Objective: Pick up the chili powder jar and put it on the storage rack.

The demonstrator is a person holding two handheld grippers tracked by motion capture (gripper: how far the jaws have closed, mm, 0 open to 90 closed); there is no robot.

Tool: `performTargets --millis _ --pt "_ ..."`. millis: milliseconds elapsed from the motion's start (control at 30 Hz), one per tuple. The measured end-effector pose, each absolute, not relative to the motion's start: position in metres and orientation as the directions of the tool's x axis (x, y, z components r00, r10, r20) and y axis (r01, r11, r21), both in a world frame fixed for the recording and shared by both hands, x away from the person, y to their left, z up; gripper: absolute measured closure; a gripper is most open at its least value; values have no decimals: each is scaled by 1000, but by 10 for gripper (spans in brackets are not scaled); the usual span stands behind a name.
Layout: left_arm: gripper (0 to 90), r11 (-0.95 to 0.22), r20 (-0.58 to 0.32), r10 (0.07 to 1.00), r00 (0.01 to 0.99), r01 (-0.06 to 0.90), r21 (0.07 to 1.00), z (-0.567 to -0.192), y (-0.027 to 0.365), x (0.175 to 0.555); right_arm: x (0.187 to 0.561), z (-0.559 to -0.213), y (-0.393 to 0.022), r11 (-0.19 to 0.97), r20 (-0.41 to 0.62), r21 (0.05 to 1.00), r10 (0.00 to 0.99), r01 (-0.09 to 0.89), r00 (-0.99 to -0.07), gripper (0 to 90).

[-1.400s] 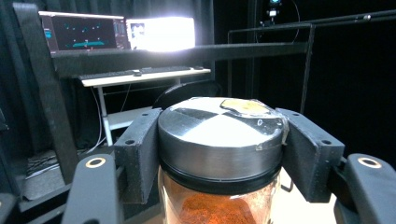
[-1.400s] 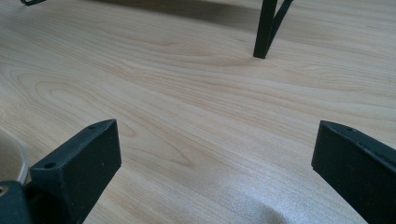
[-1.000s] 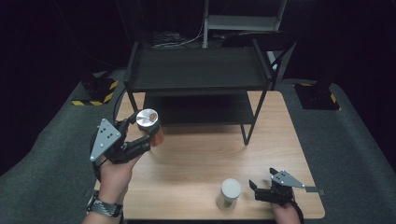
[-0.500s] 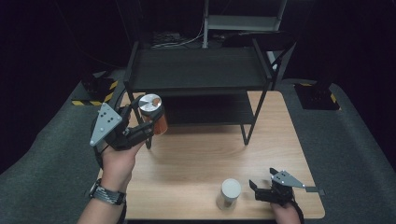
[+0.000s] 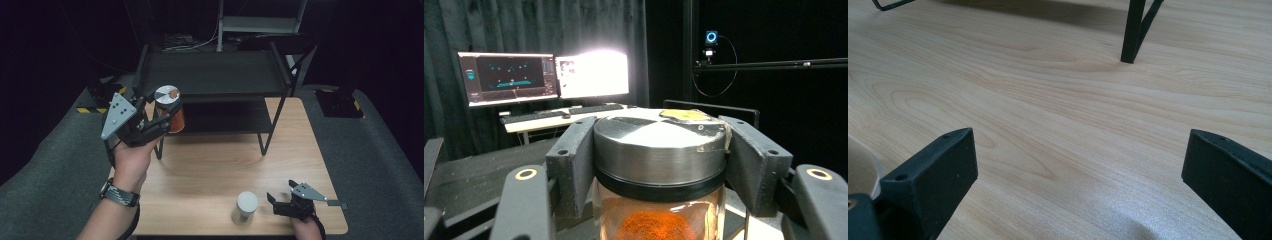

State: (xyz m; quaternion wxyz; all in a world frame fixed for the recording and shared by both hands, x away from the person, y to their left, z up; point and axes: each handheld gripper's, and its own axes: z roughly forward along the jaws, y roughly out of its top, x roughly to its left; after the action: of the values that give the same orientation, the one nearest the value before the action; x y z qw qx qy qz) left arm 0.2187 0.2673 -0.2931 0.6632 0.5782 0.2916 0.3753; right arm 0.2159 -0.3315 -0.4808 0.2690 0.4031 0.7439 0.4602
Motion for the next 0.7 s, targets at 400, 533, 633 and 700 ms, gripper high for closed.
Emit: performTargets --millis 400,533,633,700 --pt "347 76 32 847 530 -181 981 -275 255 230 217 -481 -332 252 -26 901 845 353 -535 6" --pt "347 62 44 854 519 -186 981 -267 248 237 216 -481 -333 250 -25 902 844 351 -535 6" --pt "348 49 50 860 507 -180 982 -262 245 243 217 -481 -333 247 -21 903 844 353 -535 6" --pt "347 51 46 863 503 -177 983 -260 244 247 217 -481 -334 246 -20 903 844 353 -536 6"
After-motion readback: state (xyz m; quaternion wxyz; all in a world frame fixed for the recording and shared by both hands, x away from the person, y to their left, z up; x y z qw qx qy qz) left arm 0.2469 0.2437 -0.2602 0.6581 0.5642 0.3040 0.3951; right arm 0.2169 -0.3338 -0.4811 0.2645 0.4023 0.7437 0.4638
